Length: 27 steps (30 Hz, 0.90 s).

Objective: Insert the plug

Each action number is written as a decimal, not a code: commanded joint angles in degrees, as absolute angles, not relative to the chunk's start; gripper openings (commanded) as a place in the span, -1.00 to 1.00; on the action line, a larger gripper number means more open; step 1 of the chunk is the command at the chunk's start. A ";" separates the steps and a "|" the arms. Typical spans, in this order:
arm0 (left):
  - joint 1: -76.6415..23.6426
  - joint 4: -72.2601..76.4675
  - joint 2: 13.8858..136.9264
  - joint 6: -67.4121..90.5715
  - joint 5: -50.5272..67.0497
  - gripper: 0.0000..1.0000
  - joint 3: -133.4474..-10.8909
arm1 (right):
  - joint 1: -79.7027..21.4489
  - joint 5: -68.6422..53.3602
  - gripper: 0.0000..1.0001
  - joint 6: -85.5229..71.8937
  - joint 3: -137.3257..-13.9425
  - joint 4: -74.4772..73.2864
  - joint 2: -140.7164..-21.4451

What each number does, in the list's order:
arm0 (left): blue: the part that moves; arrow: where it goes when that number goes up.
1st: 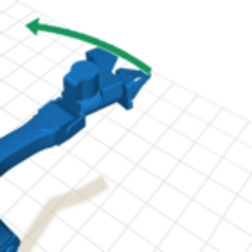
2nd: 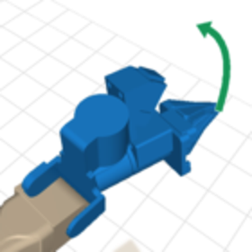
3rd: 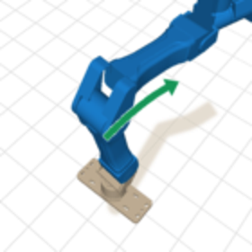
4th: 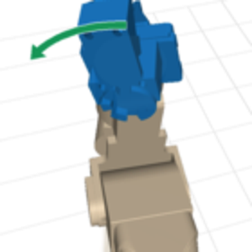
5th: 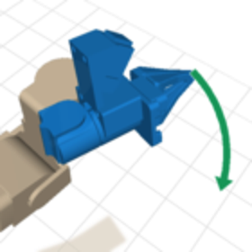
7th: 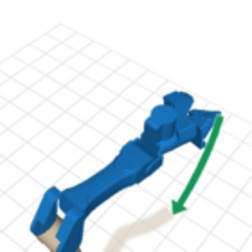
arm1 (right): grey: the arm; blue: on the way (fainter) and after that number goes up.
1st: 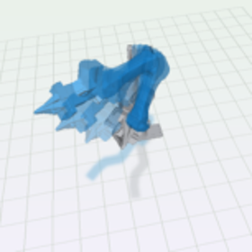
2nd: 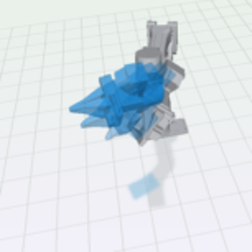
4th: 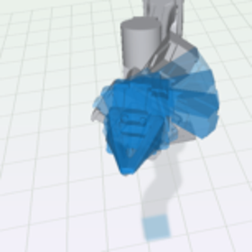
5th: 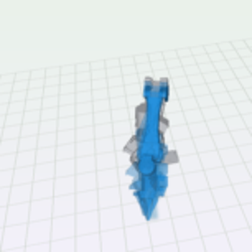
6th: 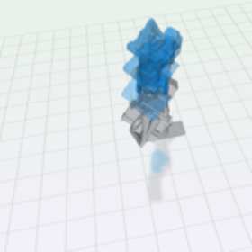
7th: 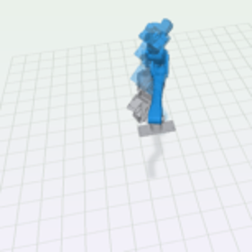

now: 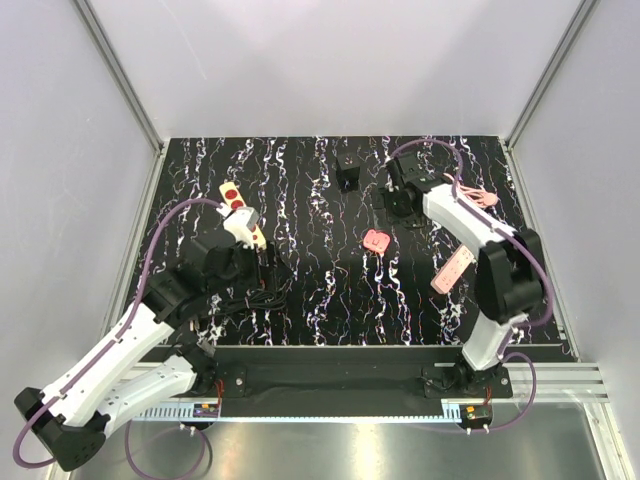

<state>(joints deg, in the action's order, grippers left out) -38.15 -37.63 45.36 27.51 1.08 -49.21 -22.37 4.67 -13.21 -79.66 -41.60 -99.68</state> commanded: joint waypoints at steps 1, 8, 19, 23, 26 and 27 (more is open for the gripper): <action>-37.88 -34.63 45.17 28.30 6.32 0.98 -48.69 | -21.97 -2.81 0.76 -2.92 -85.33 -42.08 -104.67; -37.79 -34.45 47.11 27.86 15.02 0.98 -48.78 | -19.25 -9.93 0.71 9.99 -91.31 -43.24 -114.42; -37.71 -34.37 48.78 29.27 12.30 0.98 -47.81 | -17.75 -19.42 0.48 13.98 -93.87 -44.92 -119.96; -37.62 -34.37 50.27 28.91 11.00 0.96 -48.34 | -17.75 -24.33 0.30 9.51 -92.65 -44.21 -121.20; -37.09 -33.14 50.89 30.41 8.71 0.96 -48.34 | -18.01 -26.01 0.27 6.34 -89.92 -42.63 -119.10; -36.83 -32.79 51.15 31.45 7.40 0.96 -48.43 | -18.02 -26.54 0.26 5.46 -89.39 -42.45 -118.31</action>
